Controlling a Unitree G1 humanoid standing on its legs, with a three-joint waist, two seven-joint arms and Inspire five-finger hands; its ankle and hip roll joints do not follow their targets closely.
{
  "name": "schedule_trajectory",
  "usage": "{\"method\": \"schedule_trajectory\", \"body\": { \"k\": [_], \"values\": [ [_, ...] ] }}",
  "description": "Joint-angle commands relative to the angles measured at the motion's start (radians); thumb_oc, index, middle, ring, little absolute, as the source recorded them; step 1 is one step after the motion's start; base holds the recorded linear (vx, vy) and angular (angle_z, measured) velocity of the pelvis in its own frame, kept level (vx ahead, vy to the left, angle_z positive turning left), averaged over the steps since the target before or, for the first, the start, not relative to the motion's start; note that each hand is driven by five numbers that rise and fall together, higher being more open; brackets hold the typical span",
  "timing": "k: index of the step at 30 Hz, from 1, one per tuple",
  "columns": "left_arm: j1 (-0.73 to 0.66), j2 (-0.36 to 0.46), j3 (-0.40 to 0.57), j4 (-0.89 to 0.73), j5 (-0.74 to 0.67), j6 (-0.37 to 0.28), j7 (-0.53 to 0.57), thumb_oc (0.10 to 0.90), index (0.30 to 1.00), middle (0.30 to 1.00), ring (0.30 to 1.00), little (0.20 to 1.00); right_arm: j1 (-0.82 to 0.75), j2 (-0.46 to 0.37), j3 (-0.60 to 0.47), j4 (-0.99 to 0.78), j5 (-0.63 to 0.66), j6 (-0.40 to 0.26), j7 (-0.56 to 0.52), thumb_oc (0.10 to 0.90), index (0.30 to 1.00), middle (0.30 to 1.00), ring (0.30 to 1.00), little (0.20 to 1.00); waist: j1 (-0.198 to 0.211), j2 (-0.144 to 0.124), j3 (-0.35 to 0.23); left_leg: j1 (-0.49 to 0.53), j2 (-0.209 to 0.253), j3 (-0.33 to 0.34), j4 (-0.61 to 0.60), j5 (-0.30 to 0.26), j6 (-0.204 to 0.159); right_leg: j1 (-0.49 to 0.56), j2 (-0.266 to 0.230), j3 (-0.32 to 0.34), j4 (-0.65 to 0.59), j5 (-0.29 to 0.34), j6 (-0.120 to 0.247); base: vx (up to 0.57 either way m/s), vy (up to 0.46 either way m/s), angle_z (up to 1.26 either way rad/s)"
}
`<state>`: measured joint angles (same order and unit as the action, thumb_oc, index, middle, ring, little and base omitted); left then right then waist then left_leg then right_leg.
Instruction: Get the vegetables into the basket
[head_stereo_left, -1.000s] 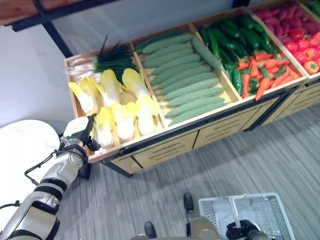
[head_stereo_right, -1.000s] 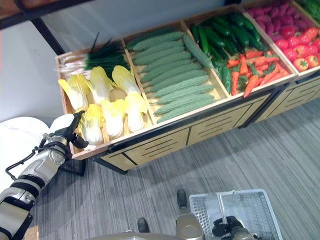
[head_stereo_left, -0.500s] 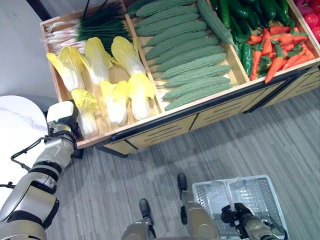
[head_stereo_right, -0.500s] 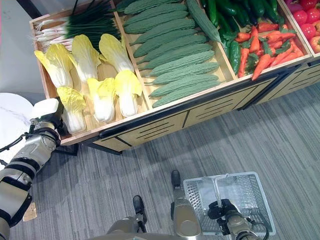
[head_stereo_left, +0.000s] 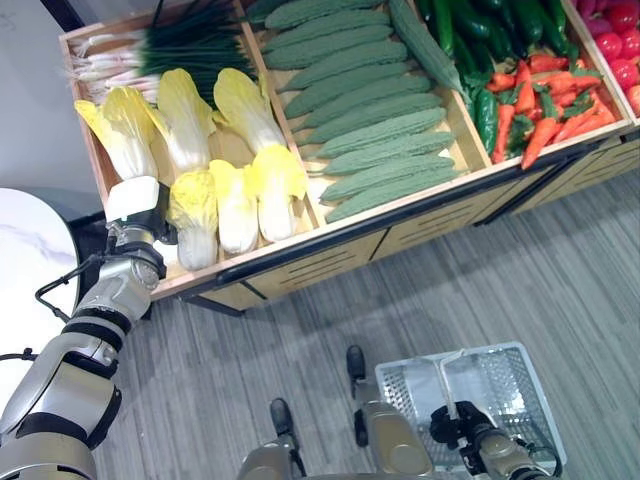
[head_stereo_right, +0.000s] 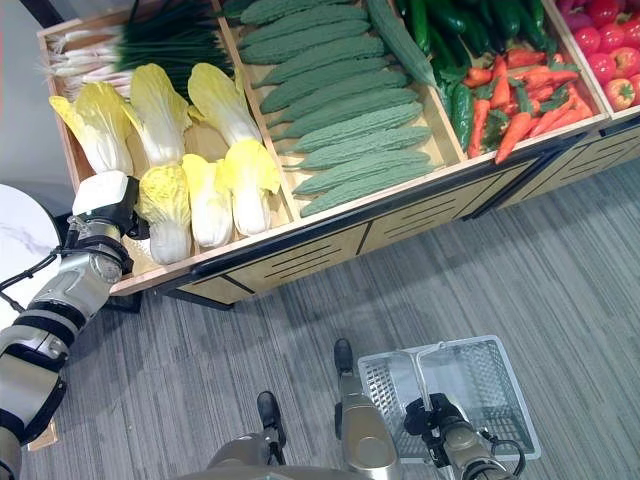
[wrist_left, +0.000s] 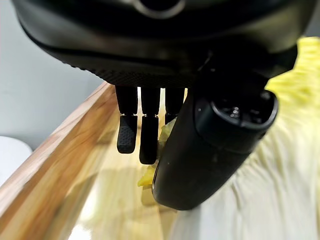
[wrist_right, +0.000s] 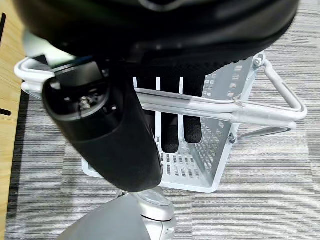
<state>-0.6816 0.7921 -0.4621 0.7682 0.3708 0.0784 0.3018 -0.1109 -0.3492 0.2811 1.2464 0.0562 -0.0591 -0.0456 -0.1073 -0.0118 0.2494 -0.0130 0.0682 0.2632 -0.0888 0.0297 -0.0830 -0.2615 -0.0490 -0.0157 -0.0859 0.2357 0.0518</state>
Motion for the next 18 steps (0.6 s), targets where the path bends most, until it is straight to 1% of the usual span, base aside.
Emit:
{"method": "schedule_trajectory", "body": {
  "k": [1,2,3,7,15,18],
  "values": [
    [0.019,0.009,0.088,-0.110,-0.026,-0.052,0.034,0.400,0.300,0.300,0.300,0.300,0.031,-0.001,0.023,0.011,0.006,-0.002,0.003,0.400,0.300,0.300,0.300,0.300,-0.006,0.017,-0.061,-0.038,0.061,-0.081,0.001,0.032,-0.043,0.041,-0.074,0.022,0.070,-0.122,0.119,0.00,0.000,0.00],
    [0.019,0.009,0.088,-0.110,-0.026,-0.052,0.034,0.400,0.300,0.300,0.300,0.300,0.031,-0.001,0.023,0.011,0.006,-0.002,0.003,0.400,0.300,0.300,0.300,0.300,-0.006,0.017,-0.061,-0.038,0.061,-0.081,0.001,0.032,-0.043,0.041,-0.074,0.022,0.070,-0.122,0.119,0.04,-0.003,0.01],
    [0.084,0.009,0.142,-0.185,-0.030,-0.054,0.035,0.400,0.300,0.300,0.300,0.300,0.042,0.001,0.009,0.013,-0.001,0.005,0.007,0.400,0.300,0.300,0.300,0.300,0.003,0.014,-0.069,-0.024,0.060,-0.084,0.001,0.027,-0.041,0.060,-0.075,0.018,0.065,-0.125,0.118,0.04,0.000,0.06],
    [0.212,0.026,0.251,-0.324,-0.030,-0.057,0.024,0.400,0.300,0.300,0.300,0.300,0.062,0.003,-0.018,0.017,-0.021,0.021,0.017,0.400,0.300,0.300,0.300,0.300,0.022,0.004,-0.091,0.005,0.059,-0.091,0.002,0.014,-0.038,0.102,-0.078,0.006,0.056,-0.135,0.117,0.04,0.000,0.04],
    [0.391,0.035,0.431,-0.534,-0.021,-0.071,0.014,0.400,0.300,0.300,0.300,0.300,0.083,0.009,-0.043,0.027,-0.058,0.040,0.042,0.400,0.300,0.300,0.300,0.300,0.048,-0.017,-0.141,0.056,0.055,-0.104,0.002,-0.008,-0.034,0.173,-0.080,-0.015,0.047,-0.151,0.116,0.02,0.009,0.06],
    [0.430,0.044,0.476,-0.598,-0.014,-0.076,0.008,0.400,0.300,0.300,0.300,0.300,0.086,0.011,-0.043,0.030,-0.067,0.045,0.051,0.400,0.300,0.300,0.300,0.300,0.058,-0.023,-0.157,0.069,0.055,-0.109,0.003,-0.012,-0.032,0.191,-0.080,-0.023,0.049,-0.157,0.115,0.00,0.019,0.14]
  ]
}}
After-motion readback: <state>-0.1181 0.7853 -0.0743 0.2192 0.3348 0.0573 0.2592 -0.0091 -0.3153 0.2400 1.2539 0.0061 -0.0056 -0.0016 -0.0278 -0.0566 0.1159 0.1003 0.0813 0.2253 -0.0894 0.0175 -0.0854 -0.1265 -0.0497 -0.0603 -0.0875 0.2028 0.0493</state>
